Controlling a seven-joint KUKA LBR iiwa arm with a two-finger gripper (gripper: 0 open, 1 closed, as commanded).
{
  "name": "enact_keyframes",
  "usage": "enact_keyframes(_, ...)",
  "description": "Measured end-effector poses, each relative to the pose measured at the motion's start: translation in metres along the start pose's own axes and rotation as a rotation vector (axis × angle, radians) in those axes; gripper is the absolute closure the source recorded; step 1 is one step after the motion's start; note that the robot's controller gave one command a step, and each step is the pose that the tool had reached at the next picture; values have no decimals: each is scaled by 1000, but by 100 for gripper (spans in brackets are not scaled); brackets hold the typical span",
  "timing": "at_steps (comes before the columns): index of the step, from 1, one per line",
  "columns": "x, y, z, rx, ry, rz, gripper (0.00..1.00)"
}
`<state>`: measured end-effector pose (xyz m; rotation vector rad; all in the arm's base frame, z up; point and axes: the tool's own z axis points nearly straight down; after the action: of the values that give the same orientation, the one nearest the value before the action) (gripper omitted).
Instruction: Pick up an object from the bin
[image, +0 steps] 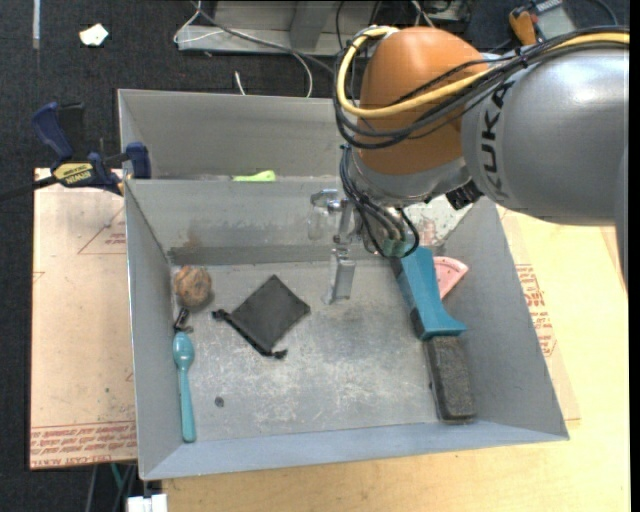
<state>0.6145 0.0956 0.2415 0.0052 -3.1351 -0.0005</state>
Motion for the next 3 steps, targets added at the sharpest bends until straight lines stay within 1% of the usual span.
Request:
enact_keyframes(1,-1,0,-4,-1,-6,2,0)
enact_keyframes(2,-4,-19,6,-2,-6,13,0)
enact_keyframes(3,36,30,36,-2,-10,7,0)
